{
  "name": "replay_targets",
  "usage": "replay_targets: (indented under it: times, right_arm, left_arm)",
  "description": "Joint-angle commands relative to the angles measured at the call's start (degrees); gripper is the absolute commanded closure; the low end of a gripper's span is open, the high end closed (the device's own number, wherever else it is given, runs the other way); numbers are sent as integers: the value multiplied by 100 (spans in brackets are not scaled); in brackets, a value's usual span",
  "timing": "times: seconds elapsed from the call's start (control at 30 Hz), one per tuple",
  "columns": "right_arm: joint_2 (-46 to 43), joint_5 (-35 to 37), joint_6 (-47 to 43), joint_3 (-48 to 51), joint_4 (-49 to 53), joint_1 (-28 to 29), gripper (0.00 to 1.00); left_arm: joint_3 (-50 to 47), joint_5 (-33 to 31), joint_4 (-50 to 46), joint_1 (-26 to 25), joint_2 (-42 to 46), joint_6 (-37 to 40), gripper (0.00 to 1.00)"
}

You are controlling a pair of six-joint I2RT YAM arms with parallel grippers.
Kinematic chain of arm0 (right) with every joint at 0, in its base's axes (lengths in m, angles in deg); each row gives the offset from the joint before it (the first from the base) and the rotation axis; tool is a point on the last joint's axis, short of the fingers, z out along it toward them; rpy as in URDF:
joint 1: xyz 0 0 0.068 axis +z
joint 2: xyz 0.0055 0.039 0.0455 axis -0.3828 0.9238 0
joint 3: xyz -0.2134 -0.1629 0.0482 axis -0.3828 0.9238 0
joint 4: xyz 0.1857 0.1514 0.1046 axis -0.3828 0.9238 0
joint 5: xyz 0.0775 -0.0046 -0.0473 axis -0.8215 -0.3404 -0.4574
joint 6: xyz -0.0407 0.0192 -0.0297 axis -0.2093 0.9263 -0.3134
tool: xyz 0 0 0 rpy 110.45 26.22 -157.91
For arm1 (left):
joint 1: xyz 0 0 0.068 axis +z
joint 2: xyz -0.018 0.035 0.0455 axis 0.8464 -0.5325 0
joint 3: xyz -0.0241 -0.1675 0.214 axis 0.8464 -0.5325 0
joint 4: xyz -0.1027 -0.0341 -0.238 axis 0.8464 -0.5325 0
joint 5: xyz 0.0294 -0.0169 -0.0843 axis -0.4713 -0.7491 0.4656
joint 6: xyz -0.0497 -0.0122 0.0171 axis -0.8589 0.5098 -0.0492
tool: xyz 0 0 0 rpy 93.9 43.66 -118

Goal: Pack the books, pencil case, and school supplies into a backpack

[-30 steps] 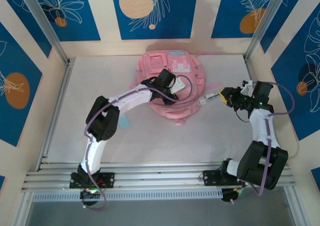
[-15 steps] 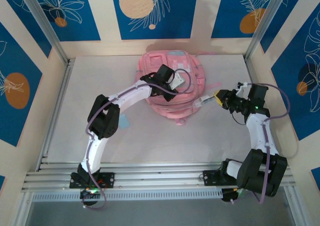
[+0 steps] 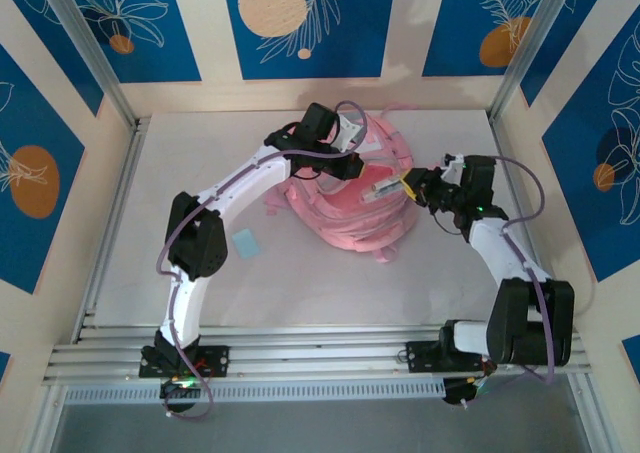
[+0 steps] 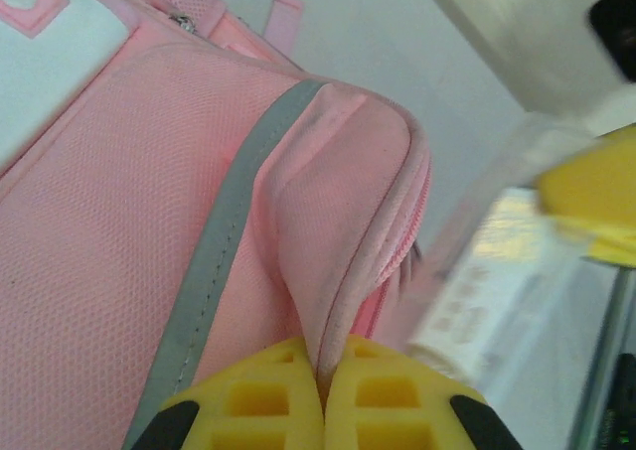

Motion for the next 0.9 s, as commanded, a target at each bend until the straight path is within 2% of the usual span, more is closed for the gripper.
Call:
replay_targets:
  times: [0.0, 0.13, 0.27, 0.3, 0.37, 0.43, 0.47, 0.57, 0.77, 0.87]
  right_arm:
    - [435, 794, 781, 70, -1184, 400, 81]
    - [1253, 1229, 1257, -121, -2119, 1084, 81]
    - [2077, 1045, 1649, -460, -2796, 1478, 79]
    - [2225, 958, 1651, -579, -2722, 1514, 75]
    - [2384, 912, 1515, -732, -2364, 1496, 61]
    - [2337, 966, 1322, -759, -1850, 1365, 43]
    - [2258, 980, 1246, -709, -1751, 1295, 39]
    - [1760, 1101, 865, -535, -1160, 1050, 30]
    - [578, 1578, -810, -1053, 1736, 606, 20]
    - [242, 1699, -1549, -1390, 2801, 445, 18]
  left_arm:
    - [377, 582, 613, -68, 257, -610, 100]
    - [384, 480, 866, -58, 240, -853, 100]
    - [373, 290, 999, -49, 232, -926, 100]
    - [362, 274, 1005, -50, 223, -926, 100]
    - [327, 224, 1013, -34, 223, -935, 100]
    - [225, 151, 1030, -16, 270, -927, 100]
    - [157, 113, 1062, -12, 303, -929, 100]
    - [-66, -49, 1169, 20, 393, -951, 100]
    - [-199, -252, 1136, 126, 390, -1032, 100]
    - [-337, -351, 1160, 135, 406, -1014, 100]
